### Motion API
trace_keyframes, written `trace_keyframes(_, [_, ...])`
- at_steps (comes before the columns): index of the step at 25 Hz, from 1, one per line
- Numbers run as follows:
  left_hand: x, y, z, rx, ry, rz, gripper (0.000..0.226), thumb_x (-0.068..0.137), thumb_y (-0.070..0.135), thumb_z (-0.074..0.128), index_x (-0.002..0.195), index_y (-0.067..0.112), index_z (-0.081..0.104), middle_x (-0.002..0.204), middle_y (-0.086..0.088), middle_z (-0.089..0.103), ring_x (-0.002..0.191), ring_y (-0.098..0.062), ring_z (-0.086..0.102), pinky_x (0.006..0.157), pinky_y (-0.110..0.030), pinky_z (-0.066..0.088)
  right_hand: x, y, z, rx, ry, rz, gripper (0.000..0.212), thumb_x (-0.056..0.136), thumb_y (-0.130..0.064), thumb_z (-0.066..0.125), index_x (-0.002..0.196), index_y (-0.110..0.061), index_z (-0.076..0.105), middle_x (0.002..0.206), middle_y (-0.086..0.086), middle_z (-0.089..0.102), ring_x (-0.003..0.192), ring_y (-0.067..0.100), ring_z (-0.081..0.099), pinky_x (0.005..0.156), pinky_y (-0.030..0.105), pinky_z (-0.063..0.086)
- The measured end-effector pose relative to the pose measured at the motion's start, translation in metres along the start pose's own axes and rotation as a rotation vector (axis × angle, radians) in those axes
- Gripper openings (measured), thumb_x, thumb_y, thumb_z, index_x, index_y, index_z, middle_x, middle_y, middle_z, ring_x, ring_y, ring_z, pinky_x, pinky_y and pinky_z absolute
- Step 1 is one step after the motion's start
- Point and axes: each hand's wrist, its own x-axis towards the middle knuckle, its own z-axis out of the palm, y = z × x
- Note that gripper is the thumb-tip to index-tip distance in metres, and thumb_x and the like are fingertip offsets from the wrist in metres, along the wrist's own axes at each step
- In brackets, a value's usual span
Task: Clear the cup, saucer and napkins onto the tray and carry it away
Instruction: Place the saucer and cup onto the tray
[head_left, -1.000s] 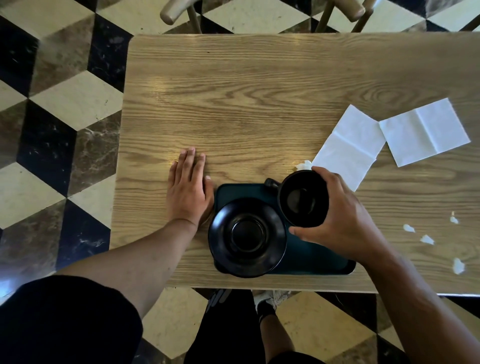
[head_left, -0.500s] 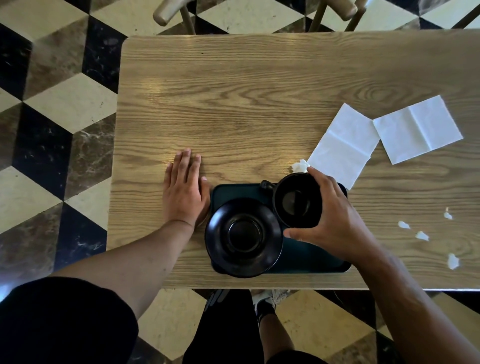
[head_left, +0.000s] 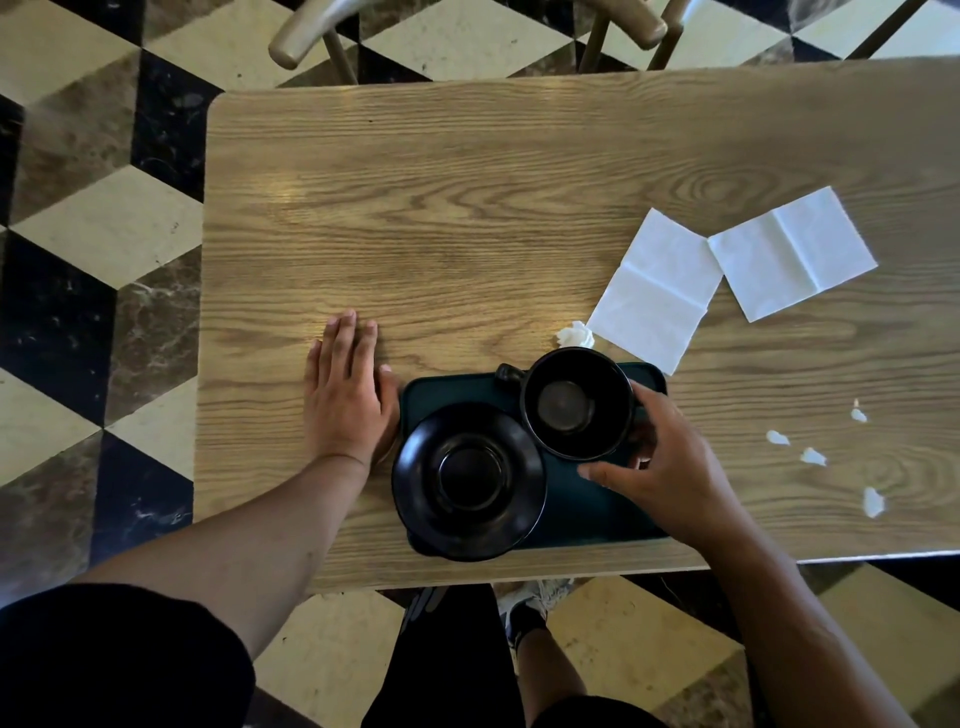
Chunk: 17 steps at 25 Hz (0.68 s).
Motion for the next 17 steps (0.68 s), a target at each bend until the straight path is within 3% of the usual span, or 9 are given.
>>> trace_keyframes(4, [0.000, -0.001, 0.000, 0.002, -0.010, 0.004, 0.056, 0.097, 0.029, 0.040, 0.146, 0.006, 0.051, 0.159, -0.018, 0.042, 0.149, -0.036, 0.036, 0.122, -0.053, 0.028, -0.002, 0.001, 0.004, 0.147, 0.003, 0.021, 0.088, 0.066, -0.025, 0.095, 0.134, -0.046, 0.042, 0.111, -0.010, 0.071, 0.088, 0.003, 0.070, 0.069, 0.019, 0.056])
trace_keyframes(10, [0.001, 0.001, -0.003, 0.018, -0.026, 0.009, 0.056, 0.097, 0.030, 0.038, 0.146, 0.006, 0.051, 0.159, -0.018, 0.042, 0.149, -0.037, 0.036, 0.122, -0.053, 0.028, 0.000, 0.002, 0.002, 0.139, -0.038, 0.030, 0.089, 0.069, -0.021, 0.093, 0.141, -0.039, 0.043, 0.113, -0.018, 0.068, 0.094, -0.006, 0.068, 0.070, 0.011, 0.052])
trace_keyframes(12, [-0.001, 0.000, -0.001, 0.028, -0.003, 0.024, 0.054, 0.097, 0.028, 0.039, 0.144, 0.004, 0.053, 0.157, -0.019, 0.044, 0.147, -0.038, 0.038, 0.121, -0.053, 0.030, 0.001, 0.004, 0.003, 0.124, -0.034, 0.044, 0.082, 0.076, -0.013, 0.087, 0.143, -0.036, 0.045, 0.109, -0.019, 0.070, 0.093, -0.006, 0.069, 0.074, 0.016, 0.056])
trace_keyframes(14, [-0.001, -0.002, 0.000, 0.038, 0.023, 0.052, 0.052, 0.098, 0.026, 0.041, 0.143, 0.003, 0.054, 0.155, -0.021, 0.046, 0.145, -0.039, 0.041, 0.119, -0.054, 0.033, 0.002, 0.006, 0.003, 0.121, 0.021, 0.045, 0.074, 0.083, -0.005, 0.078, 0.142, -0.036, 0.048, 0.107, -0.022, 0.070, 0.091, -0.005, 0.071, 0.080, 0.022, 0.059])
trace_keyframes(17, [-0.001, -0.004, 0.003, 0.044, 0.023, 0.069, 0.050, 0.100, 0.024, 0.042, 0.144, 0.002, 0.053, 0.155, -0.021, 0.046, 0.145, -0.039, 0.041, 0.119, -0.054, 0.033, 0.005, 0.010, 0.002, 0.166, 0.172, 0.094, 0.051, 0.089, -0.002, 0.067, 0.130, -0.030, 0.062, 0.101, -0.026, 0.071, 0.082, -0.006, 0.071, 0.075, 0.012, 0.054])
